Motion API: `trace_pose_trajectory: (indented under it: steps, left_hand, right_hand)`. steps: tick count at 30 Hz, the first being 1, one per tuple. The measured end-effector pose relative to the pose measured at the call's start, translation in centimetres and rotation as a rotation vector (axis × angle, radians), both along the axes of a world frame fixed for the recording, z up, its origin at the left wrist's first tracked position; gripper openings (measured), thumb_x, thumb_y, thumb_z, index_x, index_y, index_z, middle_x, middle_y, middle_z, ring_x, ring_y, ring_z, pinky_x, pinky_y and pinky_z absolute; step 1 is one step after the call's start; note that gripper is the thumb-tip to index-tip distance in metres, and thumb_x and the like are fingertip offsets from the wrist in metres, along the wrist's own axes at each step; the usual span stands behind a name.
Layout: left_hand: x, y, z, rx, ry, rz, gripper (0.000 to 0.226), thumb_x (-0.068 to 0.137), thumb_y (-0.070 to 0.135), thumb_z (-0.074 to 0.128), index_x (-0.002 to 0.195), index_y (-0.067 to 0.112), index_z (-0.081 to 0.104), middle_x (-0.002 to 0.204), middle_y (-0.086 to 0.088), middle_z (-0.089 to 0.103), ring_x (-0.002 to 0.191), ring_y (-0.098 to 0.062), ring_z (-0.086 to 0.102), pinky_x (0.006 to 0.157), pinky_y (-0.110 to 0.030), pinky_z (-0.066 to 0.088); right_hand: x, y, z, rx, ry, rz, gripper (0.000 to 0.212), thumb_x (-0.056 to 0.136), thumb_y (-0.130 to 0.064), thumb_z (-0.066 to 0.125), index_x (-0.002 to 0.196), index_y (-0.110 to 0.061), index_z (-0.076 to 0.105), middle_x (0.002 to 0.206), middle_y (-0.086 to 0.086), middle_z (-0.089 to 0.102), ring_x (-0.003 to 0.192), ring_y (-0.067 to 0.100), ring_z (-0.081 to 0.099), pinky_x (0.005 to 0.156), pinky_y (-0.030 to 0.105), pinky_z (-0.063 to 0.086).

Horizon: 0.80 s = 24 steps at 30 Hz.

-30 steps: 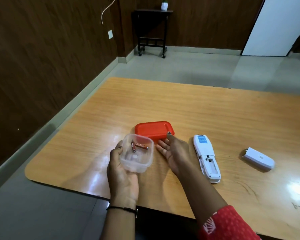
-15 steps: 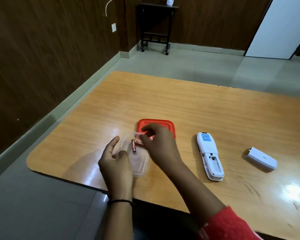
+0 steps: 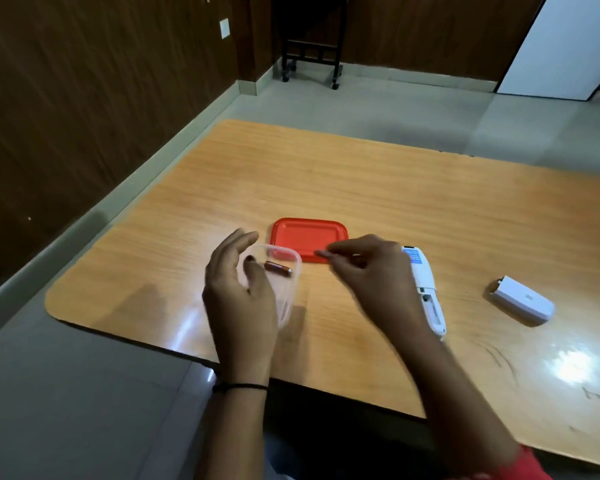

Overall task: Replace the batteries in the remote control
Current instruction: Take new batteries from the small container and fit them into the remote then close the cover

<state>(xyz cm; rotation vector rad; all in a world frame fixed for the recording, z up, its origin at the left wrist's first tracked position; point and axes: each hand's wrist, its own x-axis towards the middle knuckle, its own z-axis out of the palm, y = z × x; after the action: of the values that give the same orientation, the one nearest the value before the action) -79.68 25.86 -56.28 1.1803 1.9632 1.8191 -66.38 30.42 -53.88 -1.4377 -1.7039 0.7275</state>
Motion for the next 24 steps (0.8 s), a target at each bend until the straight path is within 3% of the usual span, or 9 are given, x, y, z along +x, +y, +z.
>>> trace_pose_trajectory:
  steps: [2,4,8,10,11,13,17,20,24]
  left_hand:
    - [1.9,0.3,0.3,0.035,0.046,-0.126,0.032,0.087,-0.001,0.050,0.107,0.016,0.067,0.115,0.007,0.066,0.109,0.001,0.056,0.092,-0.011,0.042]
    - [4.3,0.6,0.1,0.033,0.096,-0.293,0.031,0.085,-0.001,0.053,0.107,0.016,0.067,0.112,0.007,0.066,0.106,0.003,0.057,0.090,-0.010,0.042]
    - [8.6,1.3,-1.3,-0.127,0.200,-0.669,0.040,0.083,0.010,0.062,0.123,0.017,0.060,0.126,0.011,0.057,0.118,0.003,0.047,0.101,-0.022,0.044]
    - [10.0,1.6,-2.0,-0.258,0.283,-0.791,0.058,0.083,0.022,0.068,0.137,0.021,0.047,0.143,0.011,0.044,0.128,0.008,0.032,0.105,-0.004,0.025]
    - [10.3,1.9,-2.4,-0.315,0.314,-0.824,0.068,0.081,0.028,0.070,0.142,0.023,0.039,0.149,0.013,0.036,0.131,0.010,0.024,0.102,0.004,0.013]
    - [10.9,2.4,-3.0,-0.390,0.351,-0.868,0.084,0.077,0.036,0.073,0.146,0.024,0.027,0.154,0.015,0.023,0.136,0.009,0.014,0.099,0.006,0.002]
    - [11.6,2.9,-3.5,-0.464,0.424,-0.926,0.094,0.076,0.040,0.072,0.149,0.020,0.016,0.159,0.009,0.007,0.135,0.009,0.001,0.114,-0.013,0.001]
    - [11.8,3.1,-3.8,-0.467,0.447,-0.925,0.092,0.079,0.041,0.069,0.149,0.020,0.013,0.159,0.009,0.004,0.134,0.009,-0.002,0.115,-0.015,0.001]
    - [11.9,3.0,-4.0,-0.448,0.430,-0.924,0.090,0.080,0.037,0.070,0.149,0.020,0.015,0.159,0.008,0.008,0.134,0.009,0.000,0.115,-0.015,0.003]
  right_hand:
    - [4.8,-0.3,0.4,-0.046,0.152,-0.063,0.019,0.080,-0.006,0.069,0.093,-0.018,0.075,0.091,0.004,0.072,0.074,0.015,0.067,0.067,0.027,0.054]
    - [8.9,-0.2,0.4,-0.052,0.203,-0.156,0.020,0.081,-0.001,0.066,0.095,-0.015,0.074,0.084,0.005,0.072,0.061,0.010,0.064,0.055,0.015,0.050]
    - [13.5,-0.4,0.5,0.007,0.294,-0.265,0.020,0.076,-0.002,0.073,0.095,-0.005,0.068,0.074,0.004,0.068,0.047,0.002,0.057,0.047,0.010,0.045]
    - [14.3,-0.8,0.0,0.022,0.299,-0.255,0.018,0.074,-0.001,0.075,0.090,-0.004,0.066,0.074,0.004,0.069,0.047,0.001,0.058,0.046,0.011,0.045]
    - [14.5,-1.0,-0.5,0.016,0.276,-0.244,0.016,0.074,-0.001,0.075,0.087,-0.004,0.067,0.072,0.003,0.069,0.047,0.000,0.058,0.046,0.010,0.045]
    - [14.6,-1.1,-1.5,-0.019,0.233,-0.230,0.011,0.075,-0.001,0.074,0.085,-0.006,0.070,0.068,-0.002,0.071,0.046,-0.002,0.056,0.048,0.009,0.044]
    - [14.3,-0.7,-3.0,-0.046,0.156,-0.181,0.018,0.079,-0.008,0.070,0.079,-0.026,0.074,0.067,-0.015,0.073,0.055,-0.002,0.057,0.059,0.014,0.045]
    - [13.6,-0.1,-3.4,-0.029,0.165,-0.187,0.011,0.079,-0.010,0.070,0.085,-0.018,0.075,0.074,-0.015,0.072,0.068,-0.007,0.062,0.065,0.009,0.043]
    - [12.7,0.8,-3.8,-0.020,0.077,-0.192,0.005,0.077,-0.012,0.072,0.079,-0.015,0.074,0.068,-0.011,0.069,0.069,-0.003,0.062,0.062,0.004,0.041]
